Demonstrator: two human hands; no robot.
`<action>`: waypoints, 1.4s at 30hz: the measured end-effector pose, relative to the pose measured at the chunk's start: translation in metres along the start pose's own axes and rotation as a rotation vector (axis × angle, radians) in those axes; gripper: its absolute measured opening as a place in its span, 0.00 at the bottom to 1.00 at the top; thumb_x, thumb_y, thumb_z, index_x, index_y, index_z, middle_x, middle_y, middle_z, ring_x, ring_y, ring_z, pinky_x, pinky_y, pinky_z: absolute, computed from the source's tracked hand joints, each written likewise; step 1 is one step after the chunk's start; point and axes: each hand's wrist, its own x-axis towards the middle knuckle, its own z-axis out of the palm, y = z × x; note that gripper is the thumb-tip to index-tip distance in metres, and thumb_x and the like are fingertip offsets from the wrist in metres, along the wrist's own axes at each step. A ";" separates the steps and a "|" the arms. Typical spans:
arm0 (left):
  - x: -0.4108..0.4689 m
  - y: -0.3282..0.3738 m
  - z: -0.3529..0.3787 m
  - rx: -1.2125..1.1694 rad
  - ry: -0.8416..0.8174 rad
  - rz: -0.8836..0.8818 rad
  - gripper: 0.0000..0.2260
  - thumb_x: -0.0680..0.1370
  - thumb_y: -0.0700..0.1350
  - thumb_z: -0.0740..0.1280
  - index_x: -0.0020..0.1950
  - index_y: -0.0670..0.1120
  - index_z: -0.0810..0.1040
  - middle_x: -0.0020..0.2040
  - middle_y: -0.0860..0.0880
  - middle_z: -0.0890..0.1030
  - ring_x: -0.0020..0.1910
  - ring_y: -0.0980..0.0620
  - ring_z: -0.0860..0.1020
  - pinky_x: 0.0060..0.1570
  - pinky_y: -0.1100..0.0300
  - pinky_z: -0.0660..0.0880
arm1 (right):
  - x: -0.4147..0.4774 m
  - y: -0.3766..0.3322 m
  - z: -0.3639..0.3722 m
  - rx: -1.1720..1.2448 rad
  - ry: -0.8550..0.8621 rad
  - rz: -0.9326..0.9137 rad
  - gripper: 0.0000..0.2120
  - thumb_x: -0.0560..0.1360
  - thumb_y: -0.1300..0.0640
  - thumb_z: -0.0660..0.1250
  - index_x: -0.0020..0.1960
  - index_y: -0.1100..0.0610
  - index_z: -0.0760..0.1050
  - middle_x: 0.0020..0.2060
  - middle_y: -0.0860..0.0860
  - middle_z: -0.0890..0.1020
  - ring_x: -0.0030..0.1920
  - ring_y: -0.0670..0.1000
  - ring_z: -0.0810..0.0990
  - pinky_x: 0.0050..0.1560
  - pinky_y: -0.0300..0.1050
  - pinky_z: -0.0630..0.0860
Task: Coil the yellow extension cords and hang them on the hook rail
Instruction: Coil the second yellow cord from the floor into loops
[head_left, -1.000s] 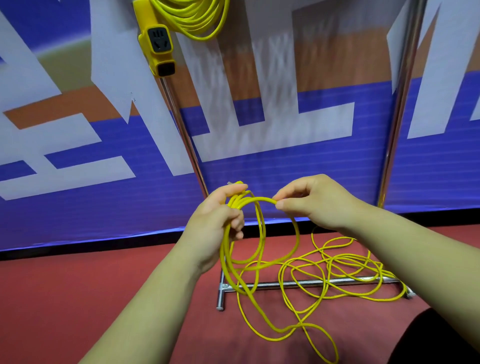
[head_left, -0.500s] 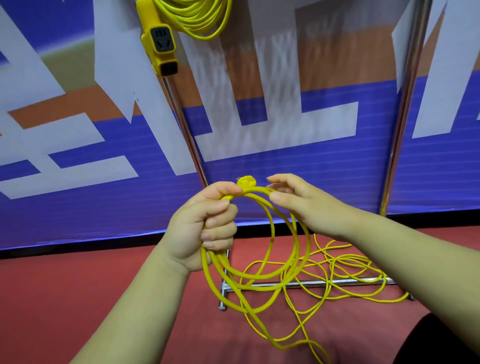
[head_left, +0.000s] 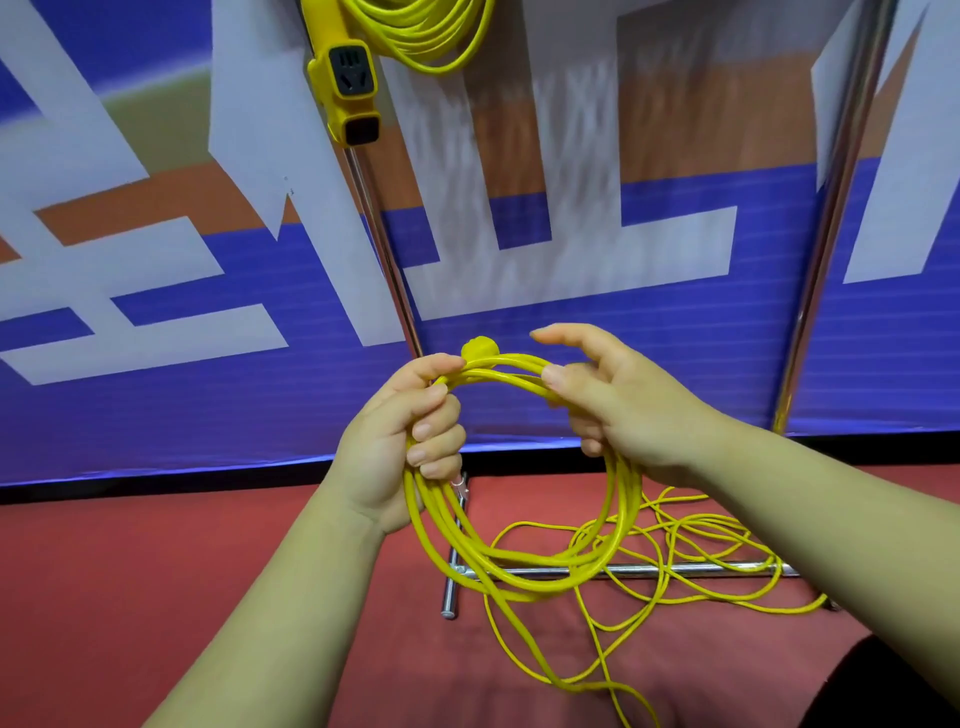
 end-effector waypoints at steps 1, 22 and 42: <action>0.000 0.000 -0.001 0.024 0.030 0.005 0.10 0.75 0.40 0.65 0.54 0.49 0.81 0.28 0.52 0.64 0.21 0.60 0.62 0.21 0.67 0.60 | -0.001 0.000 -0.002 -0.052 -0.001 -0.044 0.17 0.79 0.55 0.67 0.66 0.42 0.72 0.38 0.57 0.70 0.29 0.49 0.66 0.30 0.43 0.69; -0.005 0.003 0.005 0.182 -0.004 0.042 0.21 0.76 0.38 0.66 0.67 0.53 0.78 0.35 0.48 0.68 0.22 0.57 0.65 0.26 0.62 0.72 | 0.009 -0.001 -0.022 -0.623 0.389 -0.349 0.11 0.79 0.58 0.69 0.58 0.46 0.82 0.37 0.44 0.84 0.37 0.38 0.80 0.35 0.28 0.68; -0.001 0.015 -0.007 -0.111 0.527 0.204 0.13 0.84 0.40 0.54 0.58 0.46 0.78 0.30 0.52 0.66 0.21 0.59 0.59 0.17 0.67 0.57 | -0.027 0.059 0.057 -0.291 -0.254 0.143 0.14 0.76 0.56 0.72 0.48 0.55 0.66 0.45 0.53 0.81 0.41 0.46 0.78 0.51 0.51 0.76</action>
